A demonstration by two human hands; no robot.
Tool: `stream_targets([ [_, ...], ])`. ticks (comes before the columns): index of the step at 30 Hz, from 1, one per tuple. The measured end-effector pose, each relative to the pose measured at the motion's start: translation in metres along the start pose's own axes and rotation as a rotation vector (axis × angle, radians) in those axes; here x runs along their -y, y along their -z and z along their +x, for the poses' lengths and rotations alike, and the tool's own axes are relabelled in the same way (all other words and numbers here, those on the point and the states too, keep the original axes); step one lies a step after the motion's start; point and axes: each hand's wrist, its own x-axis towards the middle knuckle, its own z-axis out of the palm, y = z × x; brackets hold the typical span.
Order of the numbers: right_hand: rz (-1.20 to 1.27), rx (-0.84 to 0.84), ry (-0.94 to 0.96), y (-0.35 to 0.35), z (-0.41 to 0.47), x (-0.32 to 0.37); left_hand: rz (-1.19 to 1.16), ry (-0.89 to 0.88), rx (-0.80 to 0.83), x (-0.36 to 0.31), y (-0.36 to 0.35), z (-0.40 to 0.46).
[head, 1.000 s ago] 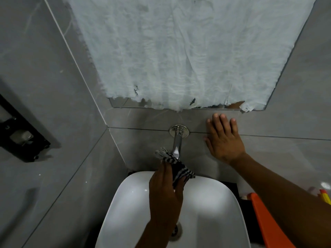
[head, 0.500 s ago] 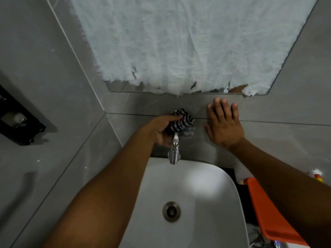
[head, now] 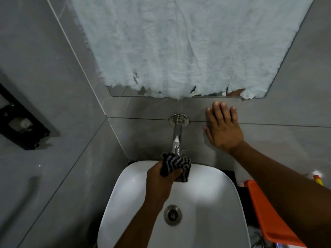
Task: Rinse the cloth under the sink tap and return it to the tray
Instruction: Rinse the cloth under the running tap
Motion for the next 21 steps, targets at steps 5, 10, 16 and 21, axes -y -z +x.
stream_targets([
  [5,-0.013,0.001,0.010,-0.004,-0.001,-0.003,-0.350,0.155,0.095,0.010,0.002,0.007],
  [10,-0.003,-0.017,0.010,-0.004,-0.002,-0.002,-0.172,0.040,0.043,-0.014,0.014,0.023],
  [16,0.006,-0.024,0.025,-0.005,-0.003,-0.004,-0.205,0.307,0.215,-0.090,-0.004,0.098],
  [21,-0.005,-0.023,0.025,-0.005,-0.002,-0.003,-0.182,0.438,0.312,-0.099,-0.009,0.120],
])
